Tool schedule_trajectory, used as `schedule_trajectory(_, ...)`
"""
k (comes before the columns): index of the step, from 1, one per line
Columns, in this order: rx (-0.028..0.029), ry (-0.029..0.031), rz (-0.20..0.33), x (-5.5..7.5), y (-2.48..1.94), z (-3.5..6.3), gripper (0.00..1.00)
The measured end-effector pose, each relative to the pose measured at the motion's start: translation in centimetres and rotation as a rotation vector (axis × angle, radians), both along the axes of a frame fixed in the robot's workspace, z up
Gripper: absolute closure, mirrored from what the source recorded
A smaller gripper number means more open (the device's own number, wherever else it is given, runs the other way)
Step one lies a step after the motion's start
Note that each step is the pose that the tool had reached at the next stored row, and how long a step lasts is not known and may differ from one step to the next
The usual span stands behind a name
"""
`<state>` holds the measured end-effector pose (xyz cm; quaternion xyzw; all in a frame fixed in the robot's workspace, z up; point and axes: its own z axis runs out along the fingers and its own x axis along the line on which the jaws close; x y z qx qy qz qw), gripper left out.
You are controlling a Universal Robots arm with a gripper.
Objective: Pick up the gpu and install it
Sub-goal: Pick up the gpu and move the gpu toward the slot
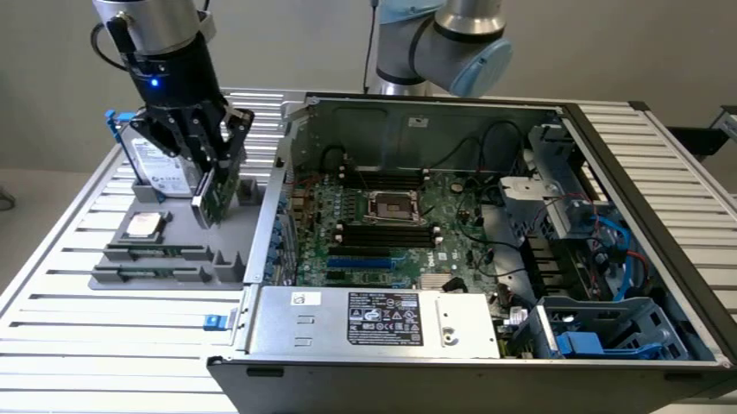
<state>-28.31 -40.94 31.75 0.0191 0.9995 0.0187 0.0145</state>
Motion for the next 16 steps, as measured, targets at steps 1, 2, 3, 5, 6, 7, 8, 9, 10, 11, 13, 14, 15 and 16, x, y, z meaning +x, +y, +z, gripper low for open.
schedule_trajectory(1, 0.0001, 0.0, 0.0, 0.0, 0.0, 0.49, 0.73)
schedule_trajectory(2, 0.0, 0.0003, 0.0, 0.0, -0.01, 0.94, 0.73)
schedule_trajectory(3, 0.0002, 0.0002, 0.0, 0.0, -0.01, 1.38, 0.73)
schedule_trajectory(5, 0.0, 0.0006, 0.0, 0.0, -0.01, 2.29, 0.73)
schedule_trajectory(6, 0.0001, 0.0006, 0.0, 0.0, -0.02, 2.74, 0.73)
schedule_trajectory(7, 0.0, 0.0008, 0.0, 0.0, -0.02, 3.21, 0.73)
schedule_trajectory(8, 0.0, 0.001, 0.0, 0.0, -0.04, 3.67, 0.73)
schedule_trajectory(9, 0.0, 0.0011, 0.0, 0.0, -0.05, 4.11, 0.73)
schedule_trajectory(10, 0.0, 0.0015, 0.0, 0.0, -0.07, 4.56, 0.73)
schedule_trajectory(11, 0.0001, 0.0018, 0.0, 0.0, -0.12, 5.01, 0.73)
schedule_trajectory(13, 0.0, 0.0029, 0.0, 0.0, -0.21, 5.95, 0.73)
schedule_trajectory(14, 0.0001, 0.0034, 0.0, 0.1, -0.26, 6.4, 0.73)
schedule_trajectory(15, 0.0, 0.0039, 0.0, 0.1, -0.32, 6.85, 0.73)
schedule_trajectory(16, 0.0001, 0.0045, 0.0, 0.1, -0.37, 7.3, 0.73)
